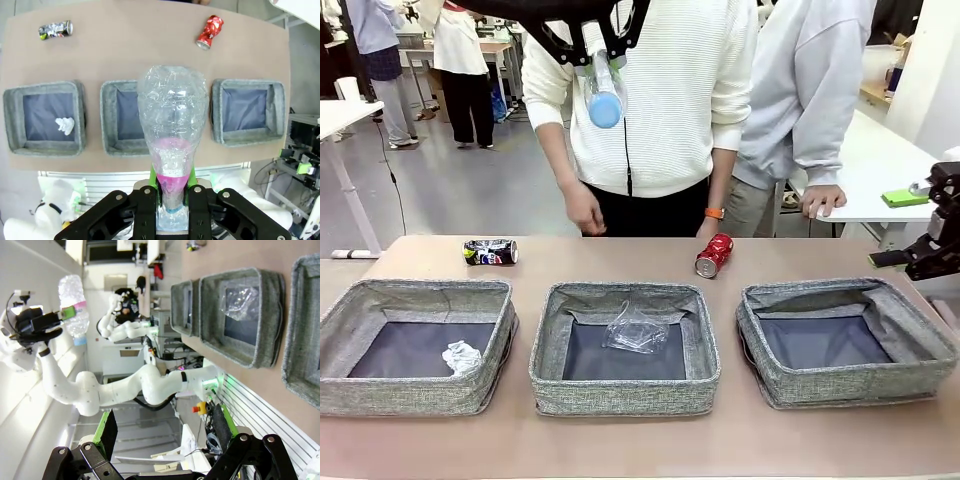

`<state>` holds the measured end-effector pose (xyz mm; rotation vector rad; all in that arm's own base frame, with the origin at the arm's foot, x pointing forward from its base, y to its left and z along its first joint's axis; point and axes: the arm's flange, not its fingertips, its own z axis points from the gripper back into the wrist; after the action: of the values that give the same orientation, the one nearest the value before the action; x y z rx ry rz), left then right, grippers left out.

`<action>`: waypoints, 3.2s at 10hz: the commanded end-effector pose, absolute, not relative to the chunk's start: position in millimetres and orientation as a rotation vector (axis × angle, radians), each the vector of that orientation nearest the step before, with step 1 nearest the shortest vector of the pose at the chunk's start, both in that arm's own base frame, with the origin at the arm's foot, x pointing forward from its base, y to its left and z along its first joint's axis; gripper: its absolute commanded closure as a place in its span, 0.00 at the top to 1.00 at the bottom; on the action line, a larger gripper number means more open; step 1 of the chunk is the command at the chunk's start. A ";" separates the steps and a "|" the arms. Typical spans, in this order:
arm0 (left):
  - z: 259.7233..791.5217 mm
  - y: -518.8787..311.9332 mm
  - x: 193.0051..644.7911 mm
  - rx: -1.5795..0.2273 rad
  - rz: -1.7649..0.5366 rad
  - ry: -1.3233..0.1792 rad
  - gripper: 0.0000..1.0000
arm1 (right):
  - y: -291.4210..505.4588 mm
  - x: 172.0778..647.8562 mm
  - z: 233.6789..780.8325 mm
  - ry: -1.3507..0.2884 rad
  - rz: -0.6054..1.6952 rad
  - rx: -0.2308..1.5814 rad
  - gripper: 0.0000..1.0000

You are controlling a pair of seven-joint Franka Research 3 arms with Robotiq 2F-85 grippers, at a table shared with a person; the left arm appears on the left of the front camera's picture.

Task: Sort the waste into the appropriate baskets.
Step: Place the picked waste into the Fabric basket indicated by the person.

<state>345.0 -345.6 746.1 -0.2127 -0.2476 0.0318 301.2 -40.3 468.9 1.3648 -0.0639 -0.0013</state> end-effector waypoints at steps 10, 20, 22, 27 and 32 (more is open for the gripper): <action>748.1 -342.5 344.5 -0.205 0.017 -0.249 0.22 | -38.2 301.4 473.6 -0.059 -0.020 1.382 1.00; 697.8 -283.6 320.5 -0.200 -0.107 -0.339 0.22 | -38.2 301.4 473.6 -0.059 -0.020 1.382 1.00; 638.1 -272.0 314.7 -0.237 -0.045 -0.298 0.22 | -38.2 301.4 473.6 -0.059 -0.020 1.382 1.00; 486.6 -324.2 342.1 -0.260 -0.016 -0.234 0.22 | -38.2 301.4 473.6 -0.059 -0.020 1.382 1.00; 461.5 -342.1 354.2 -0.198 0.001 -0.202 0.22 | -38.2 301.4 473.6 -0.059 -0.020 1.382 1.00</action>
<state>354.1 -340.4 450.9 -0.2048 -0.1939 -0.0216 301.2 -40.2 468.8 1.3647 -0.0634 -0.0012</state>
